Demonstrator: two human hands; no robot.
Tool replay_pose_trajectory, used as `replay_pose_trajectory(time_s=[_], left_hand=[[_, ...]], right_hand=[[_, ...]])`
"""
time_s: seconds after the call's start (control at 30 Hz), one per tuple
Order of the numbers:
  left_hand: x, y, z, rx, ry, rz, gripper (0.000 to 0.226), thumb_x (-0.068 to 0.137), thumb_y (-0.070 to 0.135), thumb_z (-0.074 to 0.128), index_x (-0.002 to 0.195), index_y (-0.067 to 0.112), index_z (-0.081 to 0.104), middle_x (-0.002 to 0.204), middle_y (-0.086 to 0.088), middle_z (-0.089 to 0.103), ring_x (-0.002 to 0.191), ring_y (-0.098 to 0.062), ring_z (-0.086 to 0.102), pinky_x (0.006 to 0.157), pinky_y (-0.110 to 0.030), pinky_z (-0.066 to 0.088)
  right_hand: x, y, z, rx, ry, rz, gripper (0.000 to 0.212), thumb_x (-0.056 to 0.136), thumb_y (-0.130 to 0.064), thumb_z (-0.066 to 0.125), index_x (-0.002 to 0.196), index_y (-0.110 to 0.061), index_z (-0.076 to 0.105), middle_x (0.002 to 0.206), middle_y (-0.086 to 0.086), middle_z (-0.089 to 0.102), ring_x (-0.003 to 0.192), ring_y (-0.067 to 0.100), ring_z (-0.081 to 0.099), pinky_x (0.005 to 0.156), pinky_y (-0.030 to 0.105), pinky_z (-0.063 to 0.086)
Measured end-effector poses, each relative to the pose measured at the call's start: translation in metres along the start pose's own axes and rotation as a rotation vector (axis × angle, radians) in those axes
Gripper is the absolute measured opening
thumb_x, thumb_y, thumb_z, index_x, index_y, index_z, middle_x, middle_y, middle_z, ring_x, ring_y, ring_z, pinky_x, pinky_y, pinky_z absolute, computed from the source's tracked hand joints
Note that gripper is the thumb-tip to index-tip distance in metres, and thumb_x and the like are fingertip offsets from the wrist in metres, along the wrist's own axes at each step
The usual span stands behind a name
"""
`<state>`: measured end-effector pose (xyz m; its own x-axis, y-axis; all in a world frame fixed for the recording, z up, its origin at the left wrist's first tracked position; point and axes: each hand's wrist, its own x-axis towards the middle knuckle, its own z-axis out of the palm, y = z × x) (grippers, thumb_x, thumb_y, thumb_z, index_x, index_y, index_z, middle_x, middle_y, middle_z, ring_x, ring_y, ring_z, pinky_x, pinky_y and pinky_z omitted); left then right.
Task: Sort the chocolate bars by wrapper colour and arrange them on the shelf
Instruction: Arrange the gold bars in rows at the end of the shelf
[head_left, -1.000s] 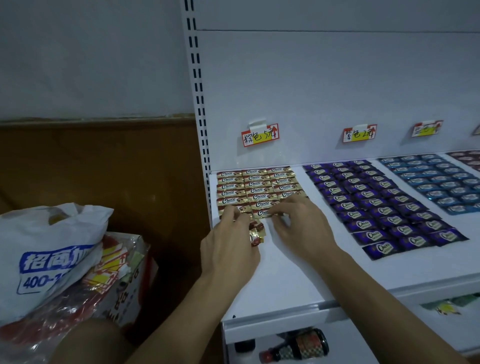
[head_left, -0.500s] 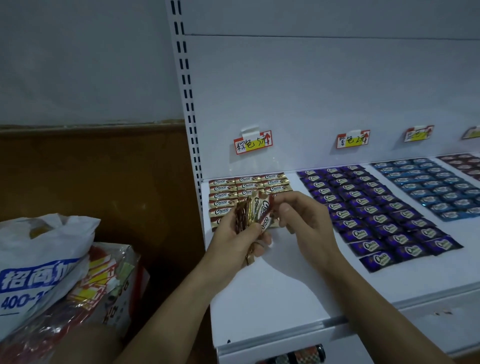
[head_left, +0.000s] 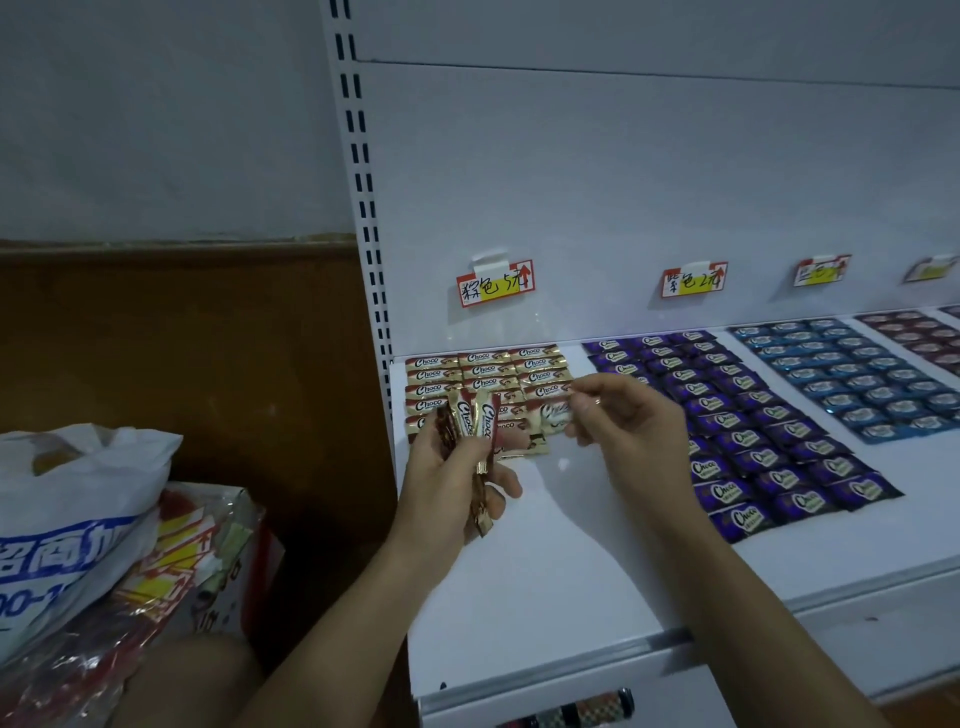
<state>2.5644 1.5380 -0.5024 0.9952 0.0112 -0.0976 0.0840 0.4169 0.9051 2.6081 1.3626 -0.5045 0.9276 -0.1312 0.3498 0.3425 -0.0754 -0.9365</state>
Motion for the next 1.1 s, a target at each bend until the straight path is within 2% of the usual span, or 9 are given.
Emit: replay_pose_trajectory(time_s=[0.13, 0.27, 0.33, 0.4, 0.5, 0.73, 0.9, 1.0, 1.1], left_hand=[[0.000, -0.008, -0.006, 0.310, 0.039, 0.194, 0.030, 0.098, -0.002, 0.053, 0.116, 0.022, 0.056, 0.087, -0.004, 0.062, 0.061, -0.011, 0.050, 0.046, -0.019, 0.038], [-0.001, -0.008, -0.003, 1.064, -0.026, 0.521, 0.023, 0.089, 0.018, 0.068, 0.106, 0.031, 0.061, 0.095, 0.016, 0.066, 0.084, -0.005, 0.061, 0.068, -0.022, 0.052], [-0.002, -0.008, -0.001, 1.372, -0.055, 0.574, 0.029, 0.086, 0.021, 0.070, 0.112, 0.028, 0.061, 0.110, 0.014, 0.064, 0.096, -0.011, 0.062, 0.075, -0.028, 0.053], [-0.002, -0.013, -0.001, 1.534, -0.084, 0.543, 0.039, 0.086, 0.020, 0.068, 0.123, 0.026, 0.057, 0.124, 0.010, 0.051, 0.101, -0.016, 0.061, 0.074, -0.027, 0.049], [-0.001, -0.015, 0.001, 1.607, -0.093, 0.520, 0.045, 0.087, 0.022, 0.065, 0.131, 0.025, 0.052, 0.133, 0.008, 0.036, 0.099, -0.019, 0.061, 0.069, -0.027, 0.043], [0.000, -0.014, 0.004, 1.643, -0.087, 0.487, 0.044, 0.089, 0.024, 0.063, 0.132, 0.023, 0.053, 0.134, 0.007, 0.038, 0.100, -0.020, 0.062, 0.071, -0.030, 0.049], [0.000, -0.014, 0.005, 1.659, -0.094, 0.467, 0.042, 0.090, 0.025, 0.062, 0.131, 0.023, 0.054, 0.135, 0.007, 0.038, 0.100, -0.021, 0.062, 0.073, -0.031, 0.051], [-0.001, -0.014, 0.004, 1.661, -0.096, 0.484, 0.043, 0.090, 0.025, 0.063, 0.132, 0.024, 0.053, 0.134, 0.007, 0.038, 0.101, -0.020, 0.062, 0.071, -0.028, 0.047], [0.000, -0.015, 0.003, 1.657, -0.094, 0.501, 0.043, 0.090, 0.026, 0.063, 0.132, 0.024, 0.053, 0.135, 0.007, 0.038, 0.101, -0.019, 0.062, 0.071, -0.027, 0.047]], right_hand=[[0.012, 0.011, -0.014, -0.307, 0.073, 0.028, 0.016, 0.094, -0.007, 0.066, 0.104, -0.020, 0.069, 0.066, -0.004, 0.068, 0.062, 0.014, 0.066, 0.066, 0.036, 0.055], [0.007, 0.011, -0.010, -0.569, 0.128, 0.029, 0.016, 0.092, -0.023, 0.069, 0.106, -0.028, 0.063, 0.068, -0.003, 0.068, 0.066, 0.010, 0.065, 0.067, 0.030, 0.045], [0.002, 0.010, -0.006, -0.604, 0.113, 0.055, 0.020, 0.093, -0.023, 0.069, 0.109, -0.029, 0.059, 0.069, -0.005, 0.066, 0.070, 0.005, 0.061, 0.063, 0.027, 0.040], [-0.002, 0.011, -0.004, -0.646, 0.107, 0.061, 0.021, 0.093, -0.025, 0.068, 0.110, -0.028, 0.057, 0.071, -0.009, 0.065, 0.072, 0.006, 0.061, 0.062, 0.028, 0.037], [-0.002, 0.012, -0.006, -0.716, 0.122, 0.079, 0.014, 0.094, -0.027, 0.068, 0.102, -0.026, 0.056, 0.073, -0.014, 0.062, 0.074, 0.011, 0.062, 0.062, 0.029, 0.037], [-0.002, 0.016, -0.010, -0.913, 0.104, 0.083, 0.015, 0.095, -0.035, 0.064, 0.097, -0.024, 0.052, 0.075, -0.004, 0.060, 0.077, 0.023, 0.060, 0.063, 0.036, 0.043], [-0.004, 0.013, -0.007, -0.941, 0.062, 0.066, 0.008, 0.096, -0.028, 0.064, 0.100, -0.022, 0.063, 0.098, 0.000, 0.054, 0.085, 0.019, 0.052, 0.069, 0.033, 0.038], [-0.005, 0.015, -0.007, -0.974, 0.003, 0.054, 0.009, 0.094, -0.023, 0.064, 0.100, -0.023, 0.072, 0.097, -0.001, 0.058, 0.089, 0.020, 0.056, 0.072, 0.034, 0.045], [-0.004, 0.017, -0.007, -0.996, -0.005, 0.045, 0.013, 0.095, -0.020, 0.063, 0.099, -0.024, 0.075, 0.098, -0.001, 0.063, 0.089, 0.019, 0.057, 0.069, 0.031, 0.041]])
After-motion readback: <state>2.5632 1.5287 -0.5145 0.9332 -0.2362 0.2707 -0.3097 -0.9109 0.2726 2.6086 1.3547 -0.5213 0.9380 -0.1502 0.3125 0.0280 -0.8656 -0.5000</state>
